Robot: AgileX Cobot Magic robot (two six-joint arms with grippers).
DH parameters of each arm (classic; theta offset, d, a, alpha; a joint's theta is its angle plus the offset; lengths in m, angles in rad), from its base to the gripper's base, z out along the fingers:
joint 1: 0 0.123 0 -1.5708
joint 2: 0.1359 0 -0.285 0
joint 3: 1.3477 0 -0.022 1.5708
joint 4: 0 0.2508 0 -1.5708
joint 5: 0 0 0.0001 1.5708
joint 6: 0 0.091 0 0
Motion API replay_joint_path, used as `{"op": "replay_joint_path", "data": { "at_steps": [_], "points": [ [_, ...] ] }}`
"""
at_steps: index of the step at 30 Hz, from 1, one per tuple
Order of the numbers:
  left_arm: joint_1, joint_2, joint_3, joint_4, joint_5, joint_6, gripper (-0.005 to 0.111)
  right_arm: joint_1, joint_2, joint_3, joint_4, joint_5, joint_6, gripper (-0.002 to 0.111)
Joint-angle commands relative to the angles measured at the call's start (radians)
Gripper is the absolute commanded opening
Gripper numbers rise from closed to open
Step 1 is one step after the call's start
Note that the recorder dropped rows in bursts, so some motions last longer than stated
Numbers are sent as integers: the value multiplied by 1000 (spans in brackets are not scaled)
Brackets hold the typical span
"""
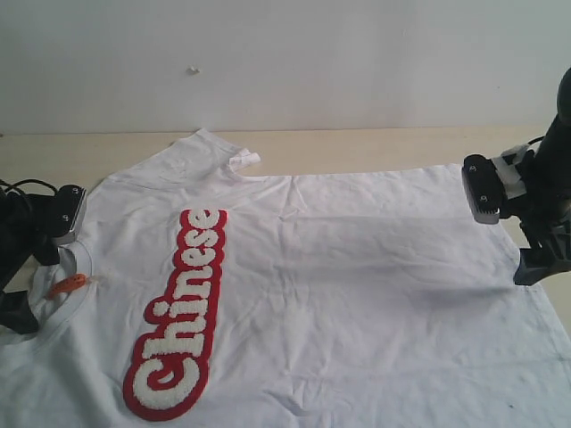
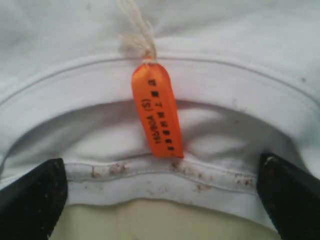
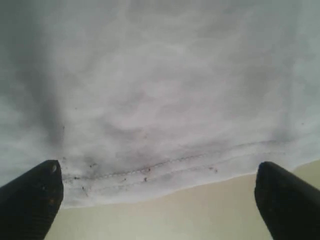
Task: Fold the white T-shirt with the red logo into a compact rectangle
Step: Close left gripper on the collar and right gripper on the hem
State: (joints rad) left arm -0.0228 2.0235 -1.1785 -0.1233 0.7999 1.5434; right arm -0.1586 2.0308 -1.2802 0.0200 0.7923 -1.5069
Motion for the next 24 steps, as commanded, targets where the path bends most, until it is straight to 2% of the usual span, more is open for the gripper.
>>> {"op": "replay_joint_path", "data": {
  "at_steps": [1,14,18,24],
  "points": [
    [3,13,16,11,-18,7,105,-4,30,-3,4,30,-17,105],
    [3,13,16,11,-18,7,105,-4,51,-3,4,-59,-17,105],
    [3,13,16,11,-18,7,105,-4,74,-3,2,-70,-85,105],
    [3,13,16,11,-18,7,105,-4,76,-3,7,-72,-50,105]
  ]
}}
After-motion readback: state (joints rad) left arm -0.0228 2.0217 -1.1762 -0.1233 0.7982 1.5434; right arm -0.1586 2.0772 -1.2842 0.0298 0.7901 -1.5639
